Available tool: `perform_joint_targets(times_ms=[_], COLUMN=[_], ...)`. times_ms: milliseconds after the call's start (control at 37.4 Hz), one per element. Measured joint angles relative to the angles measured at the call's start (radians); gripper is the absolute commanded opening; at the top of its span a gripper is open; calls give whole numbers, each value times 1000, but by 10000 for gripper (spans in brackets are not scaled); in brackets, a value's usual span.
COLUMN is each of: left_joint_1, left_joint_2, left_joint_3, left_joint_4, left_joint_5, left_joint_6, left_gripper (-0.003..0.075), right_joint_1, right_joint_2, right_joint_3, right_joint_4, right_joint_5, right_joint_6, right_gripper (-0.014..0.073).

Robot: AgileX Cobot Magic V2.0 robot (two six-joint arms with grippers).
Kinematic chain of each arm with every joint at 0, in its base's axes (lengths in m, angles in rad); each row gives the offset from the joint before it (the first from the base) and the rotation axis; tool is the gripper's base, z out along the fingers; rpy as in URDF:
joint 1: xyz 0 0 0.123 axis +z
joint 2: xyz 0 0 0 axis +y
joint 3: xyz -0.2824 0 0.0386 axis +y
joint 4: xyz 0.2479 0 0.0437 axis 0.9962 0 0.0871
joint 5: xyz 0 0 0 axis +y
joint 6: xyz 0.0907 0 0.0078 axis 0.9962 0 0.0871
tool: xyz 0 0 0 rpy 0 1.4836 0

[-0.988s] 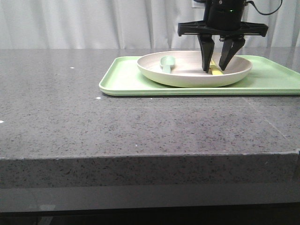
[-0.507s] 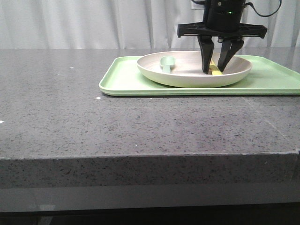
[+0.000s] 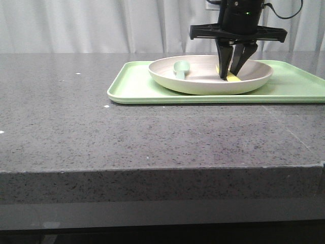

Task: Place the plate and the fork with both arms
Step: 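Lift the yellow fork out of the plate with the right gripper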

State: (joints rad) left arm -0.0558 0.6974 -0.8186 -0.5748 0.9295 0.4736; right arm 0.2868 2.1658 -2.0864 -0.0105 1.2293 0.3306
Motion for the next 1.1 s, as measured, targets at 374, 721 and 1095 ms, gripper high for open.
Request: perform_joint_targets(times_ms=[374, 721, 1095], left_joint_1=[0, 0, 0], left_joint_2=[0, 0, 0], left_joint_3=[0, 0, 0], left_joint_4=[0, 0, 6], left_joint_5=[0, 0, 0], left_joint_6=[0, 0, 0], left_gripper=[358, 358, 358], right_joint_1=[0, -4, -157], right_joint_2=[2, -65, -239], right_joint_3=[-51, -109, -24], right_joint_4=[0, 2, 82], right_joint_5=[12, 17, 21], right_joint_6=[0, -45, -143], right_gripper=[65, 65, 65])
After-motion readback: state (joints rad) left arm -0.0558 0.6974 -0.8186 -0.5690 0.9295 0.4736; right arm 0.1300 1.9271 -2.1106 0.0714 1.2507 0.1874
